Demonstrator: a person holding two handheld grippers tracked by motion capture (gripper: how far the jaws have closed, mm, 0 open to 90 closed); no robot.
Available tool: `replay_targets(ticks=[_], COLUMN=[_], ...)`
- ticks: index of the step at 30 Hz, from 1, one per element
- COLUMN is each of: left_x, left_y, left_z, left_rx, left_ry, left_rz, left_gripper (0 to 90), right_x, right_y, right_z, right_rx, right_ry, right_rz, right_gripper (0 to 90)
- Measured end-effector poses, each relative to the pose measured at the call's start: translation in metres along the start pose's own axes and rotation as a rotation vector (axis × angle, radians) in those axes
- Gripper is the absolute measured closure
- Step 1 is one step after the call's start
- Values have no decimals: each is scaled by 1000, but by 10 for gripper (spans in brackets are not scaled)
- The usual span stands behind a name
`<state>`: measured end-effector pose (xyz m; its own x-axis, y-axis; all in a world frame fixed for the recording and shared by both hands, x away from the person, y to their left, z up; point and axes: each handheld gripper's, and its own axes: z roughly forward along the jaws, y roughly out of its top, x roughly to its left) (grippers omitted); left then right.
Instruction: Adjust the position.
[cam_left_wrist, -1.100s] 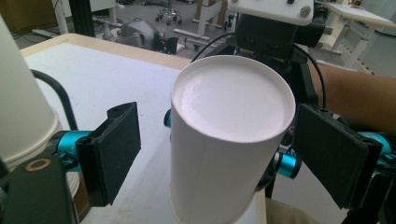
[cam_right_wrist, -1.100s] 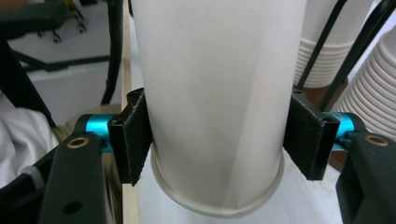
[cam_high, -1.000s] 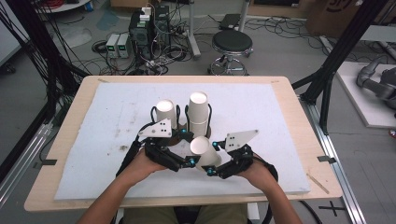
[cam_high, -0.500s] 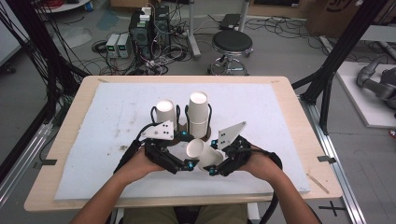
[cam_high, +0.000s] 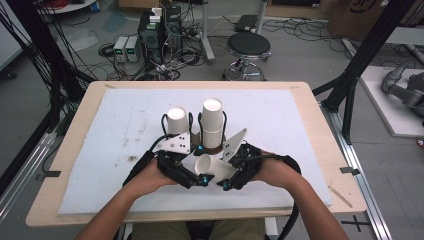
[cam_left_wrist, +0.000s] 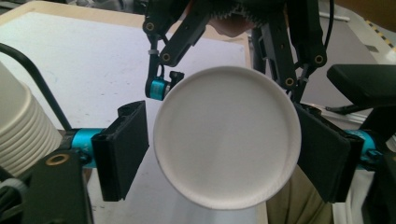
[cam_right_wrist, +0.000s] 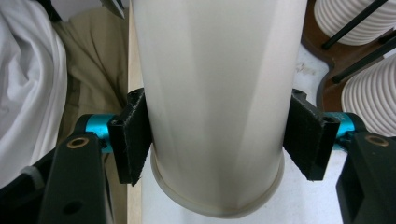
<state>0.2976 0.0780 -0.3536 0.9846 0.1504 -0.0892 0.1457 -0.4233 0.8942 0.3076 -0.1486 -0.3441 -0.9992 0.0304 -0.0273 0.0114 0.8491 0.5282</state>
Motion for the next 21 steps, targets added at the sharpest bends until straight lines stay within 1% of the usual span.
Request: replay_targets(ticks=[1, 3, 5, 7, 11, 12, 13, 15, 16, 21], left_x=[-1, 0, -1, -1, 0, -1, -1, -1, -1, -1], left_y=[0, -1, -1, -1, -2, -2, -2, -2, -3, -4], left_z=[1, 2, 3, 4, 5, 6, 6, 7, 7, 8], left_rx=[10, 23, 27, 33, 48, 58, 58, 67, 79, 80], left_ry=[-8, -12, -15, -24, -42, -47, -47, -53, -57, -60], left_rz=[-2, 8, 7, 9, 16, 18, 18, 23, 23, 20], left_gripper=[250, 262, 271, 295, 320, 337, 338, 341, 342, 353], right_x=[0, 0, 1, 2, 1, 1, 1, 1, 2, 2], right_y=[1, 3, 5, 8, 9, 10, 11, 12, 12, 11], right_z=[1, 2, 4, 5, 6, 6, 7, 7, 8, 8], right_rx=[7, 24, 53, 77, 96, 113, 122, 136, 142, 149], right_ry=[7, 21, 34, 37, 44, 48, 50, 53, 57, 65], right_rz=[-8, -19, -14, -20, -18, -23, -23, -25, -21, -22], right_gripper=[320, 320, 320, 320, 320, 320, 320, 322, 323, 334])
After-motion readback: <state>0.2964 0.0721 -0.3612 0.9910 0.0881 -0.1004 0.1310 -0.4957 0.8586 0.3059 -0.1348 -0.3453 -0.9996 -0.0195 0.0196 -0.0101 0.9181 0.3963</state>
